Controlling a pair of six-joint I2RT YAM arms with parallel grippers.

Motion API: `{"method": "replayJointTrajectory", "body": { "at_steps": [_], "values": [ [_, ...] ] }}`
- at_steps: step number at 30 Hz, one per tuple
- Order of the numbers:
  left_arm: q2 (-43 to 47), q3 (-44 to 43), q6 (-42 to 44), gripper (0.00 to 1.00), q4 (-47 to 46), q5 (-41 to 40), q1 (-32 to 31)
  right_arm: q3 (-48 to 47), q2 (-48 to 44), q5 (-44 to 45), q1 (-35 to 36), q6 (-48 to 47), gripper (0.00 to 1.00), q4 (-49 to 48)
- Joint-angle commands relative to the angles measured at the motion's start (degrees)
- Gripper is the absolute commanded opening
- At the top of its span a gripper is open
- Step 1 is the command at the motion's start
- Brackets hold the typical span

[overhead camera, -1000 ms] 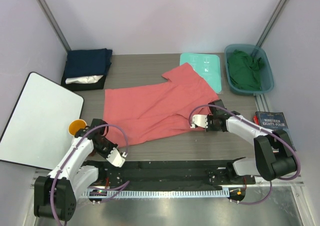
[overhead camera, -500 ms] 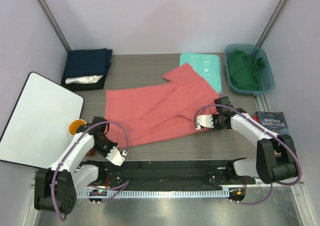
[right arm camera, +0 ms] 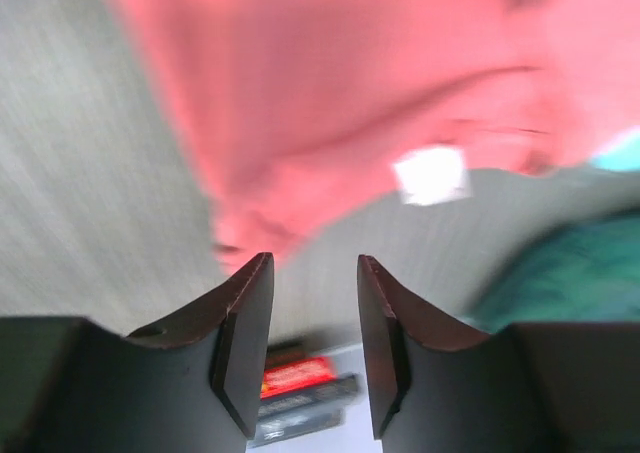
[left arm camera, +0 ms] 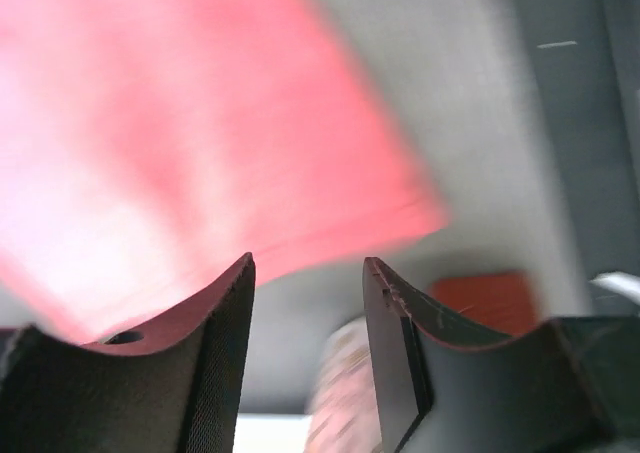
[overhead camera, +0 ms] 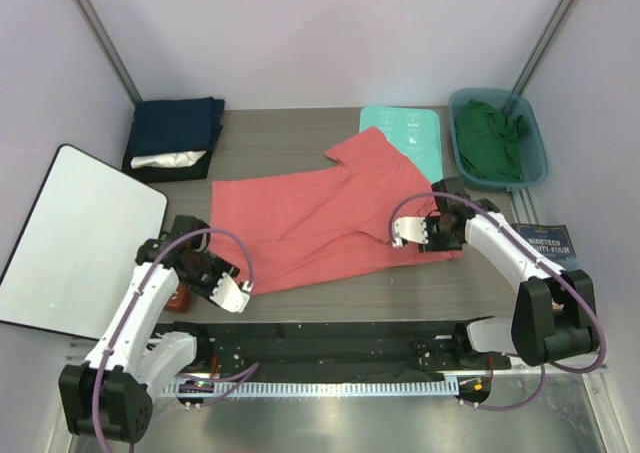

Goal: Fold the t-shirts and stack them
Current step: Fold the tshirt

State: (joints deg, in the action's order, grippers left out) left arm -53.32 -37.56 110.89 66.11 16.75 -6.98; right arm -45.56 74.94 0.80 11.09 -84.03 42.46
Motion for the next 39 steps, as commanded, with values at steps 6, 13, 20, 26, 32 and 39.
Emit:
{"method": "replayJointTrajectory", "body": {
  "at_steps": [6, 13, 20, 26, 32, 39],
  "values": [
    [-4.7, -3.3, -8.8, 0.46, -13.6, 0.1, 0.3, -18.9, 9.8, -12.6, 3.0, 13.1, 0.45, 0.4],
    [-14.0, -0.1, -10.1, 0.34, -26.0, -3.5, 0.3, -24.4, 18.1, -13.6, 9.8, 14.5, 0.42, 4.2],
    [-18.8, -1.8, -13.8, 0.33, -30.6, -5.0, 0.2, -24.4, 21.0, -13.9, 12.8, 16.4, 0.42, 5.3],
    [-18.0, 0.4, -12.5, 0.33, -30.9, -5.2, 0.2, -25.2, 23.8, -15.1, 16.3, 18.8, 0.41, 5.7],
    [-18.0, 0.0, -13.7, 0.32, -30.9, -5.1, 0.2, -25.9, 27.1, -14.9, 17.6, 20.8, 0.41, 3.6],
    [-16.6, 0.3, -14.0, 0.32, -30.8, -4.4, 0.2, -25.1, 29.4, -11.1, 17.6, 21.7, 0.33, -1.5]
  ]
}}
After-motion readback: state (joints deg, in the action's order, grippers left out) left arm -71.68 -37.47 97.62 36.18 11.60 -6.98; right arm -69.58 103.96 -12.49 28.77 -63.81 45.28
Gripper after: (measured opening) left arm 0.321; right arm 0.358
